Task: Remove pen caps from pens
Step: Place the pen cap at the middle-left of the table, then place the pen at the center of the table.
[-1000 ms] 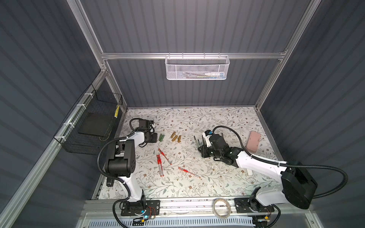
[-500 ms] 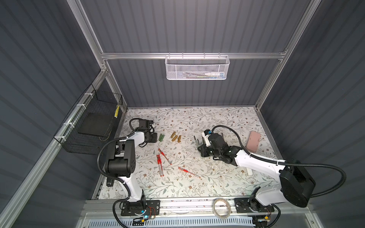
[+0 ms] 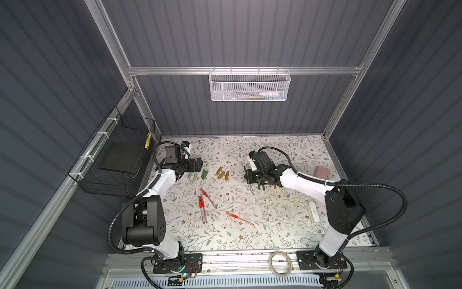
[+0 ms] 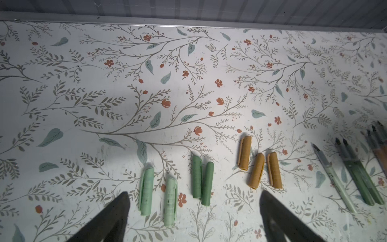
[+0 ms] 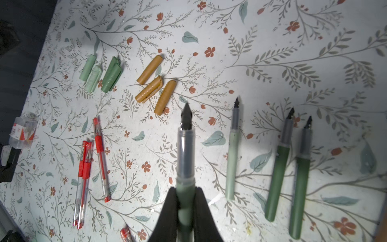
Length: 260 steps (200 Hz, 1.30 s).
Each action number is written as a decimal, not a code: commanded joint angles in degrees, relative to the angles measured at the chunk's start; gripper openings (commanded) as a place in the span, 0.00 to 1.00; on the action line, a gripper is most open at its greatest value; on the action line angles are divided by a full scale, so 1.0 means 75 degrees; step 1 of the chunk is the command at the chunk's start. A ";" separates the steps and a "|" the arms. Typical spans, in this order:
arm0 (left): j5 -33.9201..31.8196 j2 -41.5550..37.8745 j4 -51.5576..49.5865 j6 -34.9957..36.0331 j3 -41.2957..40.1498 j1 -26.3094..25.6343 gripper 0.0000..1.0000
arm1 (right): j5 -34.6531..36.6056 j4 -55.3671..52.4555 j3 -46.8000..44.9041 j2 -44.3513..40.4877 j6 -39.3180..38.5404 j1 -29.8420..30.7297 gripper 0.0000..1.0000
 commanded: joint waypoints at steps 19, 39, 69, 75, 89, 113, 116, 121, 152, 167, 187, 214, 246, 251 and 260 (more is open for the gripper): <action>0.0806 -0.0286 0.0105 -0.0289 -0.0161 0.0160 1.00 | -0.0167 -0.0791 0.0910 0.0994 -0.0155 -0.0041 0.00; 0.0829 -0.0269 0.0070 -0.0381 -0.0140 0.0187 1.00 | -0.0048 -0.1105 0.1340 0.1474 -0.0152 -0.0047 0.00; 0.0911 -0.0334 0.0220 -0.0466 -0.0238 0.0210 1.00 | 0.0169 -0.1336 0.1782 0.2058 -0.0175 -0.0086 0.01; 0.0901 -0.0334 0.0205 -0.0478 -0.0229 0.0227 1.00 | 0.0242 -0.1508 0.1929 0.2203 -0.0208 -0.0088 0.01; 0.0825 -0.0325 0.0190 -0.0496 -0.0224 0.0246 1.00 | 0.0401 -0.1681 0.2106 0.2406 -0.0233 -0.0092 0.01; 0.0850 -0.0385 0.0281 -0.0528 -0.0327 0.0274 1.00 | 0.0542 -0.1657 0.2132 0.2545 -0.0214 -0.0094 0.04; 0.0852 -0.0385 0.0261 -0.0536 -0.0307 0.0279 1.00 | 0.0551 -0.1692 0.2154 0.2568 -0.0215 -0.0099 0.04; 0.0835 -0.0381 0.0236 -0.0558 -0.0276 0.0297 1.00 | 0.0563 -0.1740 0.2195 0.2593 -0.0215 -0.0100 0.05; 0.0809 -0.0394 0.0361 -0.0596 -0.0371 0.0338 1.00 | 0.0646 -0.1676 0.2123 0.2675 -0.0185 -0.0096 0.08; 0.0818 -0.0414 0.0399 -0.0638 -0.0413 0.0382 1.00 | 0.0597 -0.1805 0.2205 0.2749 -0.0192 -0.0084 0.10; 0.0748 -0.0427 0.0375 -0.0701 -0.0389 0.0443 1.00 | 0.0712 -0.1740 0.2051 0.2647 -0.0160 -0.0073 0.15; 0.0791 -0.0456 0.0493 -0.0747 -0.0473 0.0468 1.00 | 0.0671 -0.1715 0.2023 0.2635 -0.0166 -0.0070 0.24; 0.0770 -0.0448 0.0489 -0.0771 -0.0468 0.0513 1.00 | 0.0690 -0.1600 0.1853 0.2320 -0.0215 -0.0029 0.29; 0.0781 -0.0453 0.0525 -0.0784 -0.0502 0.0515 1.00 | 0.0683 -0.1606 0.1849 0.2274 -0.0215 -0.0029 0.29; 0.0825 -0.0474 0.0545 -0.0783 -0.0518 0.0515 1.00 | 0.0674 -0.1709 0.1881 0.2148 -0.0220 -0.0015 0.29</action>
